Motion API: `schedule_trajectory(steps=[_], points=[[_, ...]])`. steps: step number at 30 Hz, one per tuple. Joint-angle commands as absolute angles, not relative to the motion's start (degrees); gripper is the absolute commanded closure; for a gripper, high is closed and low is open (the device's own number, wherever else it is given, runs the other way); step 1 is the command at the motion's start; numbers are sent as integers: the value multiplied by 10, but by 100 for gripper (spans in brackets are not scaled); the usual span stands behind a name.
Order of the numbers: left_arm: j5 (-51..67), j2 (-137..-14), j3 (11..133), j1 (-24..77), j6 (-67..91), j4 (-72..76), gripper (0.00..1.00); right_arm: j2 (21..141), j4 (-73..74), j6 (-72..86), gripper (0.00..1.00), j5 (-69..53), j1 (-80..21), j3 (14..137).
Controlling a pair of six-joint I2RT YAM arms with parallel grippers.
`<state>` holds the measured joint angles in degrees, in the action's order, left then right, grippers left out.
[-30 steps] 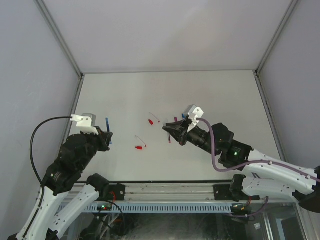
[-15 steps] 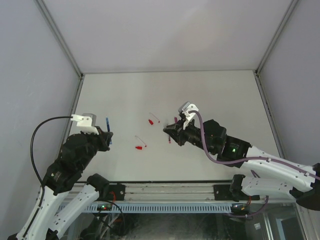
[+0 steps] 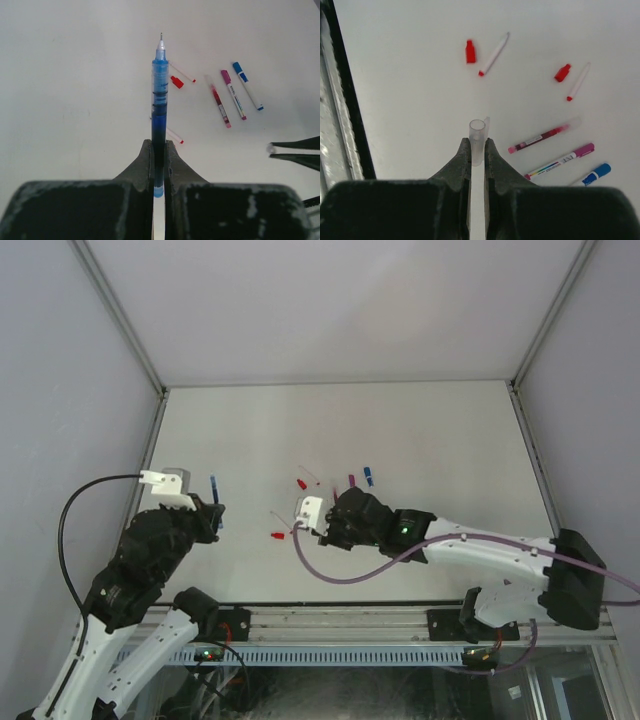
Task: Insert the pens into the pen caps
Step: Place the pen cap at the center of the board.
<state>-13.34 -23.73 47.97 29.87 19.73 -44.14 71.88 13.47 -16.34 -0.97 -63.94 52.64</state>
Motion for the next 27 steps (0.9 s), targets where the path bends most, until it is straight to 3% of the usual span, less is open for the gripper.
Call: schedule_trajectory(steps=[1, 14, 23, 27], points=[[-146, -219, 468, 295, 186, -418, 100, 779, 184, -302, 100, -43, -649, 542], [-149, -217, 468, 295, 186, -421, 100, 946, 343, -390, 99, -45, -678, 613], [-152, -215, 468, 295, 187, -421, 100, 997, 374, -392, 93, -36, -678, 637], [-154, -214, 468, 295, 187, -422, 100, 1008, 378, -387, 83, -42, -678, 644]])
